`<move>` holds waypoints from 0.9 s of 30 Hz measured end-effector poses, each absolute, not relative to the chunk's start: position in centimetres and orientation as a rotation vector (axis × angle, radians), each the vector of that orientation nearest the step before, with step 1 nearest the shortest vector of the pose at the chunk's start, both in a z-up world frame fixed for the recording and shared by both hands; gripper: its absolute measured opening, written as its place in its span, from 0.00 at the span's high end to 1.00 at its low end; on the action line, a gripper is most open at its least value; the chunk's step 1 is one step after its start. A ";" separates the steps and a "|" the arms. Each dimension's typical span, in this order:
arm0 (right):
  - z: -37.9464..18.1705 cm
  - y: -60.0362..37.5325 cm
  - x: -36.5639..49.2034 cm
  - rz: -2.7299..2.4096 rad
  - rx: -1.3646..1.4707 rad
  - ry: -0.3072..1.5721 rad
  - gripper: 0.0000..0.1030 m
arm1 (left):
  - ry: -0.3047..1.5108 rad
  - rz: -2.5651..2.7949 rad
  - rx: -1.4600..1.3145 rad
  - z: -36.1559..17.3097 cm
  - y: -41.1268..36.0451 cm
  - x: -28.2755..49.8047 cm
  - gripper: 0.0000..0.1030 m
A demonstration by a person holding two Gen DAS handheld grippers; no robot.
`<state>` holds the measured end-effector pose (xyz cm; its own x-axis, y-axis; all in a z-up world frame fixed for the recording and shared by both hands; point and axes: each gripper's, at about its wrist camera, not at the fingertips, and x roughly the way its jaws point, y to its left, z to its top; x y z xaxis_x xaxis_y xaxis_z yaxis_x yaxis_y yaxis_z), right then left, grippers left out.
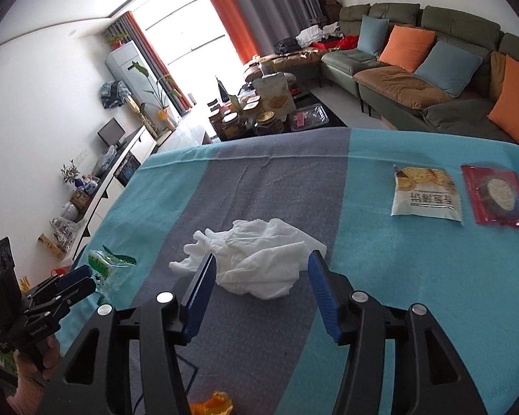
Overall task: Collect trash
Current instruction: 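Move both open tools back over the table, then grasp the green snack packet with the left tool while the right tool grasps a white tissue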
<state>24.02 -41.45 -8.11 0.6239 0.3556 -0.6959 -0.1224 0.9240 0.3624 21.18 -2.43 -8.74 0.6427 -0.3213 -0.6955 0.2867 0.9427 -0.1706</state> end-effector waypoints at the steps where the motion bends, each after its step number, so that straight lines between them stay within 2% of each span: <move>1: -8.5 -41.4 24.4 0.284 0.294 0.871 0.57 | 0.807 -0.350 -0.047 -8.8 -2.5 21.3 0.61; 3: -8.9 -41.2 24.4 0.301 0.297 0.889 0.72 | 0.826 -0.367 -0.048 -9.1 -2.8 21.7 0.72; 6: -9.2 -41.3 24.0 0.313 0.295 0.889 0.85 | 0.837 -0.397 -0.047 -9.4 -3.1 21.8 0.86; 7: -9.1 -41.3 23.8 0.315 0.298 0.882 0.87 | 0.834 -0.400 -0.043 -9.4 -3.2 21.8 0.87; 12: -7.7 -41.6 22.2 0.338 0.322 0.810 0.89 | 0.805 -0.411 -0.038 -9.1 -3.2 21.0 0.91; 27: -4.4 -39.7 18.5 0.473 0.374 0.697 0.89 | 0.711 -0.413 -0.055 -6.4 -0.7 15.8 0.91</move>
